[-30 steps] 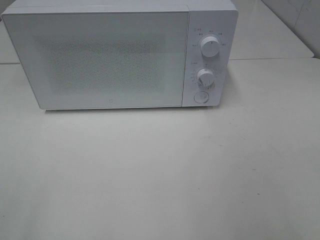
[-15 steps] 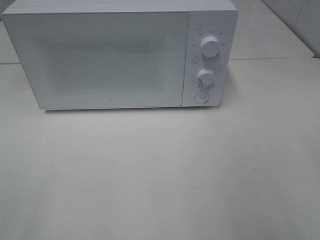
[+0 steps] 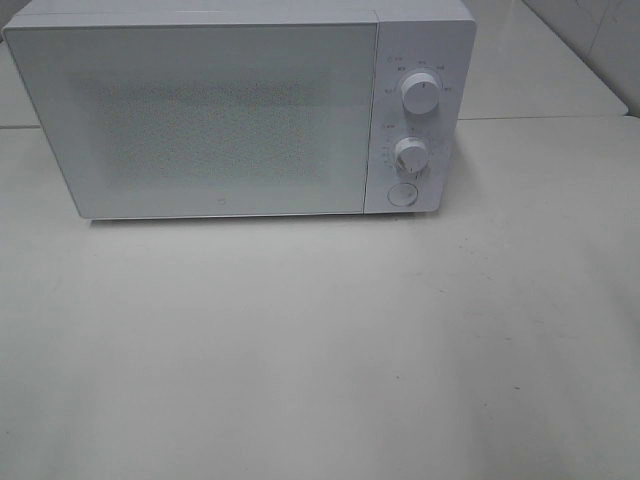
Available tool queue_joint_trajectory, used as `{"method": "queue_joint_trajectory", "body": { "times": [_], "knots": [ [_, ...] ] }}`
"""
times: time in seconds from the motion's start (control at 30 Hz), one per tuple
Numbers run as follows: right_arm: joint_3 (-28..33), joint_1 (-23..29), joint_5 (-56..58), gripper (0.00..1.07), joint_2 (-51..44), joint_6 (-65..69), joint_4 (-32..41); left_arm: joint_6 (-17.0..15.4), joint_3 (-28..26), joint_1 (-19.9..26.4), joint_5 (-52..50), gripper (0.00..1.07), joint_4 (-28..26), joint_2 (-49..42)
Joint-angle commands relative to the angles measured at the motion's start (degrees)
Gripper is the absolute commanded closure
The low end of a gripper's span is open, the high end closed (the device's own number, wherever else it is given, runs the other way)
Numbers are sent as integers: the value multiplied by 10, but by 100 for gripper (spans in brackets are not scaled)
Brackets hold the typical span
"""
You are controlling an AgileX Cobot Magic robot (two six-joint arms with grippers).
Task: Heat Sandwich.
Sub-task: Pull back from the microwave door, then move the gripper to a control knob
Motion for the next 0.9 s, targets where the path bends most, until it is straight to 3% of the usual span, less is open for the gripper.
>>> {"method": "queue_joint_trajectory", "body": {
  "times": [0.03,0.43,0.6,0.9],
  "knots": [
    [2,-1,-83,31,48,-3,3,1,2,1,-7,9,-6,-9],
    [6,-1,-261,31,184,-3,1,1,2,1,-7,9,-6,-9],
    [42,-1,-383,31,250,-3,26,1,2,1,-7,9,-6,-9],
    [82,11,-493,31,303,-6,52,1,2,1,-7,10,-6,-9]
  ]
}}
